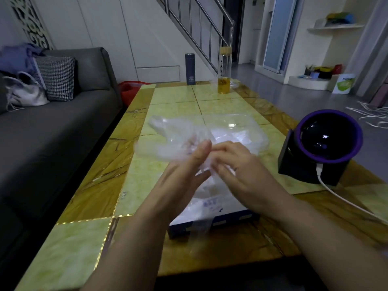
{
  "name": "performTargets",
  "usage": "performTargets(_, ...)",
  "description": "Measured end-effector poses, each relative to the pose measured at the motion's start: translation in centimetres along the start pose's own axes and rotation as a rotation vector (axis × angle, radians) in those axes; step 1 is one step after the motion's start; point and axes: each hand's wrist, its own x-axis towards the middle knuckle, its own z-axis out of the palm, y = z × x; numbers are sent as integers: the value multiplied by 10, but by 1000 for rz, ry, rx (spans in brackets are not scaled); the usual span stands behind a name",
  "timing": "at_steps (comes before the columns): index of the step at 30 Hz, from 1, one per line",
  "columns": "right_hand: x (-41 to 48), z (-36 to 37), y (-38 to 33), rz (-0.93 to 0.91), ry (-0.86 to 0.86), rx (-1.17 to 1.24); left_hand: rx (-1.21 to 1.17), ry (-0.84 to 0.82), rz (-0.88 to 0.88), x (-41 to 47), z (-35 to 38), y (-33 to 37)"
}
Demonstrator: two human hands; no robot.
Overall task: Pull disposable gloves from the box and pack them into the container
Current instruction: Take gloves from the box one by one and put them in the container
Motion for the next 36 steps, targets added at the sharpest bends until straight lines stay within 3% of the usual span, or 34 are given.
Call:
performTargets(3, 0, 8, -1, -25, -7, -73, -321, 171, 14, 8, 3, -3)
performTargets(8, 6, -5, -4, 448, 363, 462, -698, 278, 63, 17, -9, -1)
performTargets(12, 7, 0, -12, 735, 295, 895, -796, 293, 108, 16, -5, 2)
performTargets(16, 11, 7, -22, 734, 206, 1158, -837, 307, 146, 18, -4, 5)
performTargets(21, 31, -2, -26, 499, 346, 884, -750, 305, 171, 28, -3, 10)
performTargets(26, 69, -39, -3, 403, 111, 624, -836, 307, 164, 46, -30, 30)
performTargets(30, 92, -66, 28, 431, -65, 405, -712, 502, 127, 56, -70, 39)
performTargets(34, 102, -73, 51, 460, -191, 287, -451, 802, 91, 62, -101, 46)
performTargets(36, 105, -72, 61, 489, -246, 242, -22, 922, 193, 67, -108, 53)
